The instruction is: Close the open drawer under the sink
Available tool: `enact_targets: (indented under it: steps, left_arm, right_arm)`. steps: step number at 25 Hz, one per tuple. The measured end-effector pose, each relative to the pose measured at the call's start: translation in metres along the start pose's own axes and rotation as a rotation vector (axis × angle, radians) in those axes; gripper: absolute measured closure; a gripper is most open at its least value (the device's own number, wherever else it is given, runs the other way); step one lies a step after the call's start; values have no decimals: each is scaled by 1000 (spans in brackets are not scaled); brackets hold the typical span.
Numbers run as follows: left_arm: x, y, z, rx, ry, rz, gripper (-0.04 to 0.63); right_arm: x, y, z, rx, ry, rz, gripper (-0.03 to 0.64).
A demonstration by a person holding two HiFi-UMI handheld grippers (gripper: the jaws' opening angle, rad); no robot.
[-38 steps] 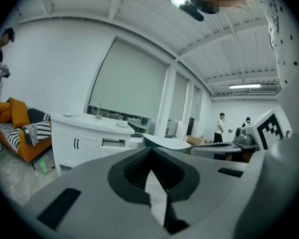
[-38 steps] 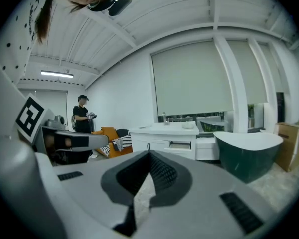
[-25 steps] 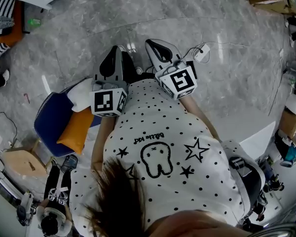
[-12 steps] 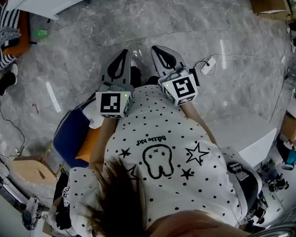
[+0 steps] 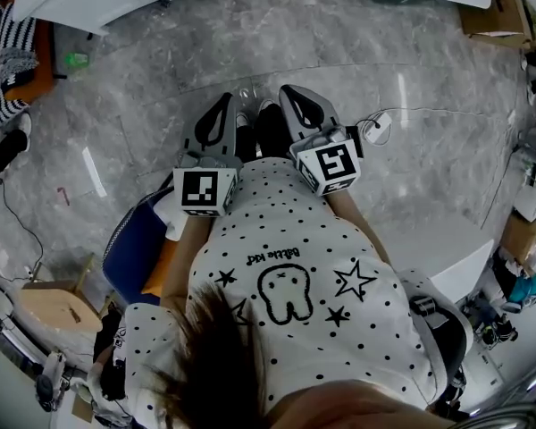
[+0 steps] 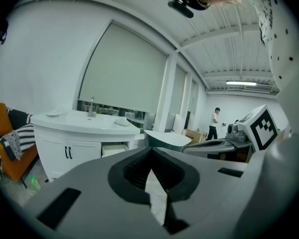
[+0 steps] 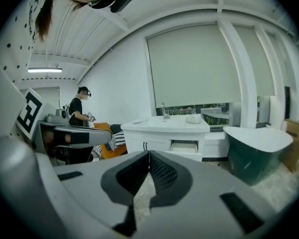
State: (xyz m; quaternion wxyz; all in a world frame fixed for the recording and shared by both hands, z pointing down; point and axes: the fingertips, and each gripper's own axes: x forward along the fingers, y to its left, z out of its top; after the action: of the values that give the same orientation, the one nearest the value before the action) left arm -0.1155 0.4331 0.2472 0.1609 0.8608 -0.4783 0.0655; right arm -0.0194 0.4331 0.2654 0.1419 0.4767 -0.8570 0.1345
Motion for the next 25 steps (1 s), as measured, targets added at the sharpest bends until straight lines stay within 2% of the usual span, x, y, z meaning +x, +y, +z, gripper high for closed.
enact_targets:
  steps: [8,19,25]
  left_arm:
    - [33,22,10,-33,6,82,589]
    - [106,40,49,-67,-90,186,589]
    - [147,32,63,-66,-115,199,589]
  right_arm:
    - [38,-25,15,-21,14,67,603]
    - [86,-97,56,-65,-23,139,603]
    - [99,-141,70,-80,-49,145,603]
